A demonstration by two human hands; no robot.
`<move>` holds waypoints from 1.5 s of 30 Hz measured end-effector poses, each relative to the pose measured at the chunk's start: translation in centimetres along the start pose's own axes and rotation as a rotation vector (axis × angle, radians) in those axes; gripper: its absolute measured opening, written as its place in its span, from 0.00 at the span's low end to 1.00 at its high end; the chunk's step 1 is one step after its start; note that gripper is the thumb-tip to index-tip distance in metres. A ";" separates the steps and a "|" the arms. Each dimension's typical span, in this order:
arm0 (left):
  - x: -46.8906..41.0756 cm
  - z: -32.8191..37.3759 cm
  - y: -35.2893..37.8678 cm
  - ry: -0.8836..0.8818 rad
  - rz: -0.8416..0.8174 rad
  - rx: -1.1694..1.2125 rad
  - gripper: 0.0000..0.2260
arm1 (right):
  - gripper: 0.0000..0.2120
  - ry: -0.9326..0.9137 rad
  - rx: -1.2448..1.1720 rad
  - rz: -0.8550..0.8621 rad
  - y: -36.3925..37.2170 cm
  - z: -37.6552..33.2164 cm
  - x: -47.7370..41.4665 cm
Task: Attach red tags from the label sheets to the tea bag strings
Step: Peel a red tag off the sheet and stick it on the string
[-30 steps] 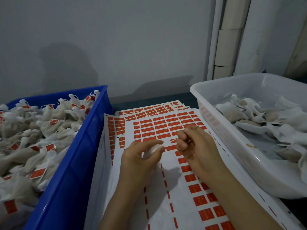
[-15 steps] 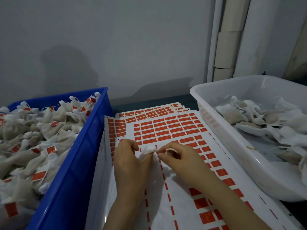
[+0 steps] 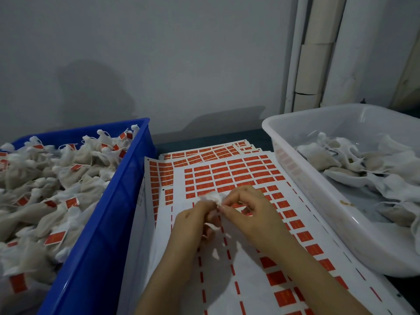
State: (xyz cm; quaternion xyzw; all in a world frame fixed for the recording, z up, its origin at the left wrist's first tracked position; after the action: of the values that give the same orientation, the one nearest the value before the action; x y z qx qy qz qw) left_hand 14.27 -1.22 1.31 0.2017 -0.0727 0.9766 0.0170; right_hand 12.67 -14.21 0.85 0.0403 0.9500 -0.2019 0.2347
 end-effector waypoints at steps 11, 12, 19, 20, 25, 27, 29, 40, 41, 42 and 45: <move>0.2 -0.4 -0.4 0.113 -0.028 0.070 0.09 | 0.13 -0.082 0.066 -0.178 1.0 0.7 0.8; 0.1 -0.4 -0.5 0.107 -0.008 0.100 0.09 | 0.12 -0.079 0.064 -0.191 1.1 0.8 0.8; -1.0 -1.1 -0.9 0.153 0.143 -0.062 0.10 | 0.10 -0.096 0.172 -0.227 1.5 1.4 0.8; -1.2 -1.2 -0.9 0.171 0.187 -0.120 0.11 | 0.11 -0.097 0.186 -0.219 1.5 1.5 0.8; -1.2 -1.4 -0.7 0.312 0.347 -0.406 0.07 | 0.10 -0.111 0.232 -0.186 1.5 1.6 0.8; -1.0 -1.5 -0.5 0.409 0.362 -0.523 0.08 | 0.08 -0.107 0.247 -0.186 1.6 1.7 0.8; -0.8 -1.7 -0.5 0.540 0.371 -0.628 0.06 | 0.08 -0.095 0.251 -0.195 1.6 1.7 0.9; -0.1 -1.2 -0.8 0.424 0.515 -0.406 0.09 | 0.09 -0.042 0.170 -0.247 1.8 1.7 0.9; -0.2 -1.2 -0.8 0.406 0.473 -0.356 0.06 | 0.08 -0.049 0.175 -0.255 1.9 1.6 0.9; -0.2 -1.1 -0.7 0.390 0.425 -0.312 0.02 | 0.07 -0.056 0.183 -0.259 1.9 1.6 0.8; -0.4 -0.9 -0.6 0.373 0.317 -0.236 0.06 | 0.06 -0.062 0.204 -0.257 2.0 1.6 0.8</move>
State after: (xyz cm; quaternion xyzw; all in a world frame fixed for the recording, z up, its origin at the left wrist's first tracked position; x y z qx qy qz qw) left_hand 14.29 -0.51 0.42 0.0012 -0.2123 0.9721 -0.0997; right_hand 13.00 -13.05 -1.50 -0.0639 0.9142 -0.3270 0.2307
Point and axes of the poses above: each hand's wrist, its own x-axis away from the middle knuckle, its own y-axis out of the palm, z = x × y, the point moved 1 cm from there along -x, towards the middle knuckle, and after that the axes turned 9 degrees about -y, right-handed, at the moved point
